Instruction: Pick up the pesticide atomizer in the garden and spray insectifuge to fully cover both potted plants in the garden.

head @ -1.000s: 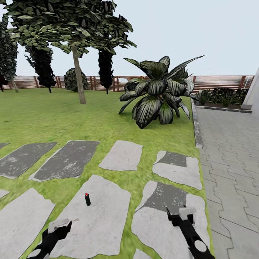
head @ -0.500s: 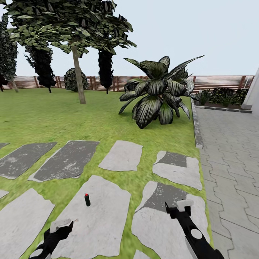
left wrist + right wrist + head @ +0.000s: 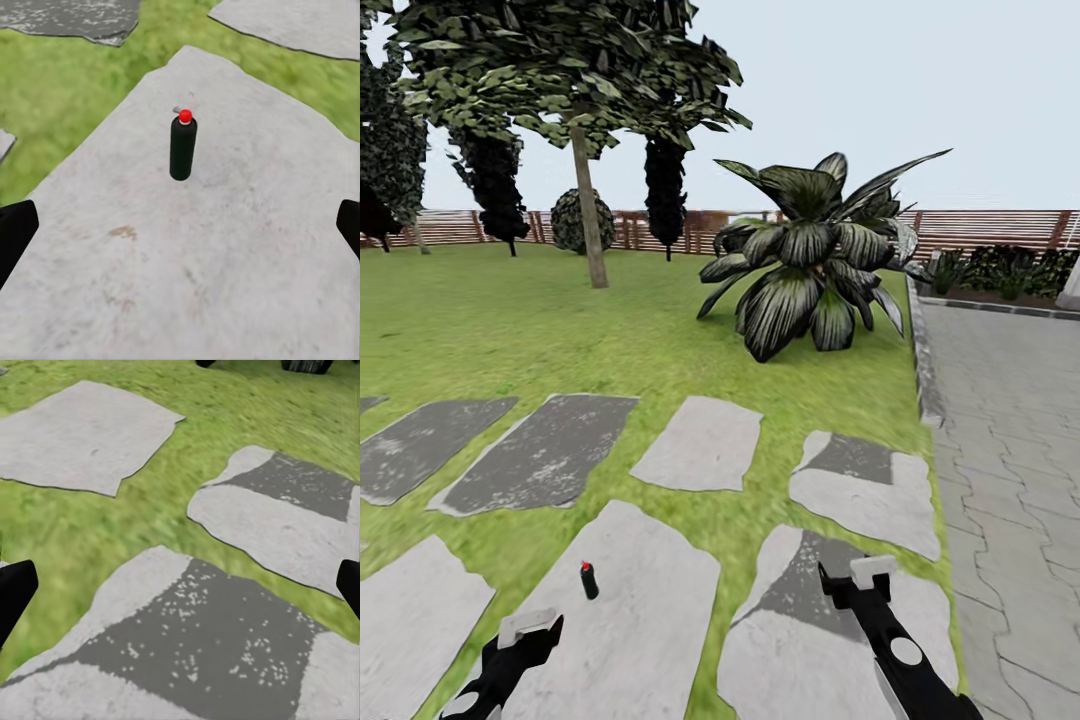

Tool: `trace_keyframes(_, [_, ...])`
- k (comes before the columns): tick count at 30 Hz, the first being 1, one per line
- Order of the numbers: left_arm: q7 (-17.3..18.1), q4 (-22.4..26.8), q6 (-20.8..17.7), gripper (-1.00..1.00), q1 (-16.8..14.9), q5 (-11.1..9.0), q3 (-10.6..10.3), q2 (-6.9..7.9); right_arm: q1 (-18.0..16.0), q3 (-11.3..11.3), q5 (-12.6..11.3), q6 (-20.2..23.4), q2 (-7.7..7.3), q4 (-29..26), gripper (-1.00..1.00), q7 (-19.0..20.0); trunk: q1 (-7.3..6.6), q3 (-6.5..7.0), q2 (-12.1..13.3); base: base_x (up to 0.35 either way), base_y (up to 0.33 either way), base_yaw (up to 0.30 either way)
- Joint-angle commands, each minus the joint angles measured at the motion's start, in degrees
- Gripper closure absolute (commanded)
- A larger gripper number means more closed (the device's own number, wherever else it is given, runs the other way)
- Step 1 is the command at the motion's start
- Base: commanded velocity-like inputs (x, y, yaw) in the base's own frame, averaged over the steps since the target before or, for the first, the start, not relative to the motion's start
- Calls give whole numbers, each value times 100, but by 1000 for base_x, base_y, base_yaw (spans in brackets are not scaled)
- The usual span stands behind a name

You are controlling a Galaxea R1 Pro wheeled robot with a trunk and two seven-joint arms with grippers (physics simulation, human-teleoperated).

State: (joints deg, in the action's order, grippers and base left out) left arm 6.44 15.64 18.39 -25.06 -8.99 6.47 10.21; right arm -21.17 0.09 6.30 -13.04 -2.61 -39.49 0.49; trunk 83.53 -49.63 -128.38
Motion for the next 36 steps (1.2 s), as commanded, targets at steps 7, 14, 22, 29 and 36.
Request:
trace_keyframes(7, [53, -8, 7, -100, -8, -75, 36, -2, -2, 0, 38, -14, -3, 14, -100, 0, 1, -5, -2, 234, -199, 269])
trace_keyframes(14, [50, -8, 7, -100, -8, -78, 48, -2, -2, 0, 38, -14, -3, 20, -100, 1, 1, -5, -2, 231, -203, 277])
trace_keyframes(22, [43, -8, 7, -100, -8, -85, 56, -2, -1, 0, 38, -14, -3, 20, -100, 3, 1, -5, -2, 239, -203, 277])
trace_keyframes(29, [42, -8, 7, -100, -8, -86, 57, -2, -1, 0, 38, -14, -3, 20, -100, 3, 1, -5, -2, 243, -203, 277])
trace_keyframes(36, [42, -8, 7, -100, -8, -86, 57, -2, -1, 0, 38, -14, -3, 20, -100, 2, 1, -5, -2, 243, -203, 277])
